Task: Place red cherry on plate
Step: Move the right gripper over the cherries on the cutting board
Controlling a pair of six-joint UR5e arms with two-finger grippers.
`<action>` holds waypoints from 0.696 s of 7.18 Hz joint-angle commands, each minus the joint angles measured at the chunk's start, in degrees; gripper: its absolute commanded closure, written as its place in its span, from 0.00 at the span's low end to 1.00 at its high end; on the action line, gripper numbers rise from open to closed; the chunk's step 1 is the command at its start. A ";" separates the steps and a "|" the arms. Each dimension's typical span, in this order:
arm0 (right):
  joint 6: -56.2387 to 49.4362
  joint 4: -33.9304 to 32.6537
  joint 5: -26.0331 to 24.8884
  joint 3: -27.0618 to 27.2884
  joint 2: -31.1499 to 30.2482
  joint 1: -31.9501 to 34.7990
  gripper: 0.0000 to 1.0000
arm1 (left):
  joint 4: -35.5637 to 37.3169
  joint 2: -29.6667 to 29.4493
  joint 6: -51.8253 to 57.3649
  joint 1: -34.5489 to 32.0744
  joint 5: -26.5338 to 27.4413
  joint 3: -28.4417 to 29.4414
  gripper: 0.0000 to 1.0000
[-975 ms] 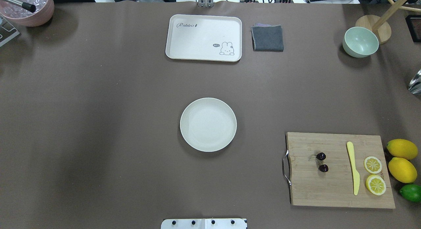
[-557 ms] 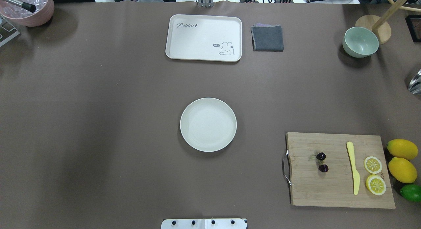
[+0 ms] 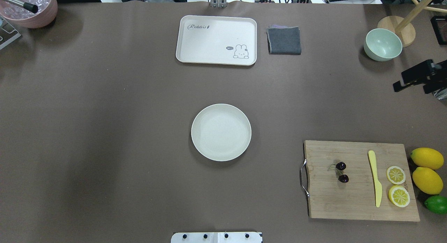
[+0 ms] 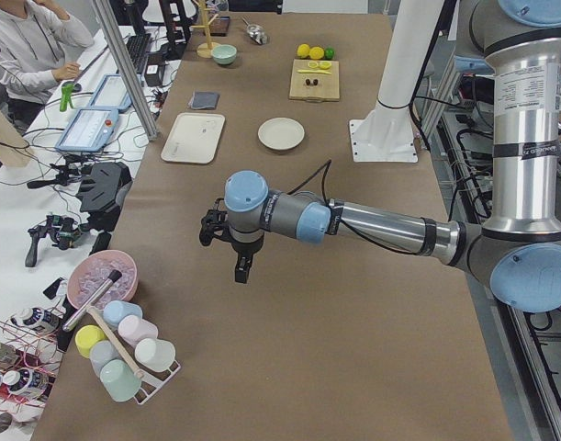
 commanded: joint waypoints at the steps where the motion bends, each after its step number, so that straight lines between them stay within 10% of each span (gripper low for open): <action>1: 10.91 10.31 -10.90 -0.85 -2.99 -12.06 0.00 | -0.07 0.00 -0.08 0.02 0.00 0.07 0.02; 5: 20.81 10.78 -28.40 -1.55 -4.95 -29.64 0.00 | -0.86 0.35 -0.08 -0.07 0.00 -0.19 0.02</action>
